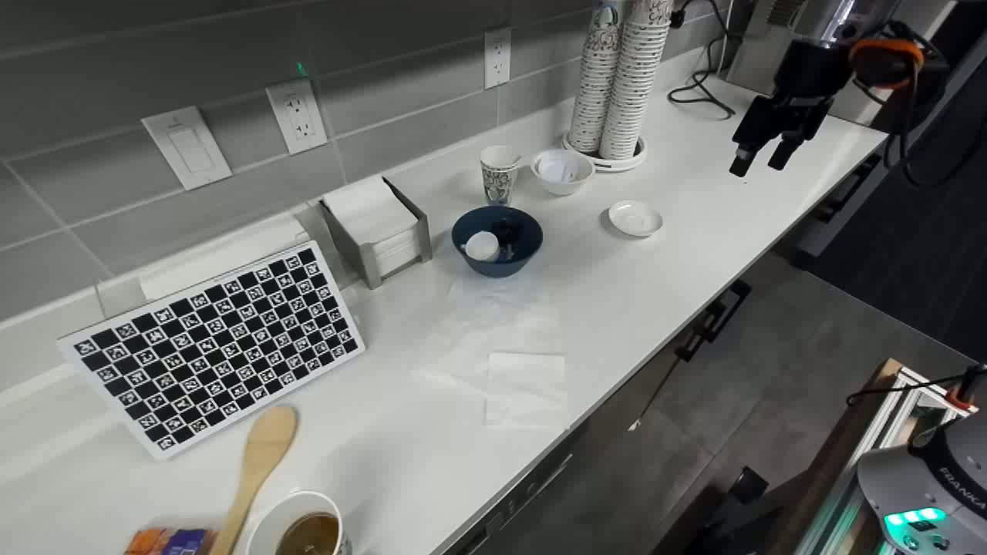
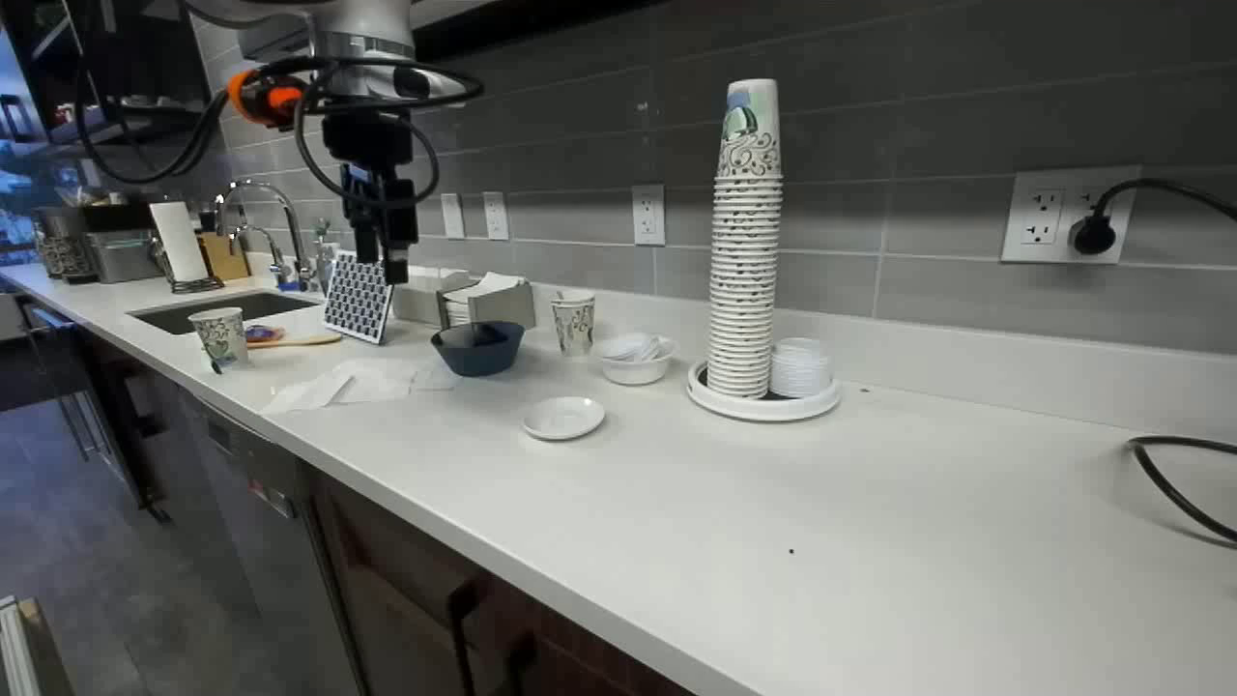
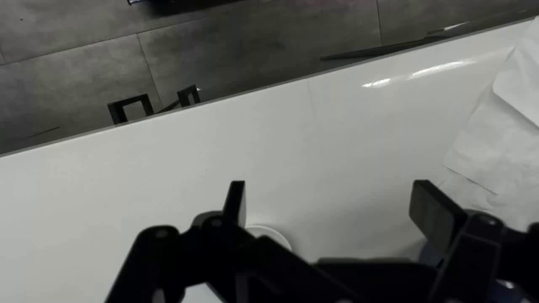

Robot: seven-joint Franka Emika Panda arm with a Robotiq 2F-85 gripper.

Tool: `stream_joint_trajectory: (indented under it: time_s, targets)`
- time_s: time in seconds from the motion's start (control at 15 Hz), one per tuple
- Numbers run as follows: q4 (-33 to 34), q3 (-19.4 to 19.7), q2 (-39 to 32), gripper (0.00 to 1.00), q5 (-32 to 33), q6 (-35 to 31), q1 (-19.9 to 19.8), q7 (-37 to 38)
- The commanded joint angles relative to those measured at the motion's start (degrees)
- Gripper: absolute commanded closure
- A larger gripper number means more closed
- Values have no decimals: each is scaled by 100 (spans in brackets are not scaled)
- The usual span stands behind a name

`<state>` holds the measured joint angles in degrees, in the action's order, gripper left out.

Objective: Remove the black object from the blue bowl and put it on the white plate on the right

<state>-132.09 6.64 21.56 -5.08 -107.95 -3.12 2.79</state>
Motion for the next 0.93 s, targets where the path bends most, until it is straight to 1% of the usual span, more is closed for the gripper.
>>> stream_joint_trajectory:
  time_s: [0.0, 0.33, 0.4, 0.47, 0.53, 0.6, 0.73, 0.87]
  targets:
    - [12, -65, -7, 0, -25, 16, -75, -24]
    - [12, -65, -8, 0, -25, 16, -75, -24]
    - [-45, -145, -2, 0, -29, -93, -28, 49]
    - [-134, -286, -19, 0, -237, -242, 155, 46]
    - [-203, -480, -37, 0, -239, -498, 242, 245]
    - [-260, -670, -106, 0, -385, -900, 379, 419]
    - [-268, -1079, -400, 0, -554, -1931, 586, 928]
    - [-57, -1502, -948, 0, -343, -2913, 700, 1581]
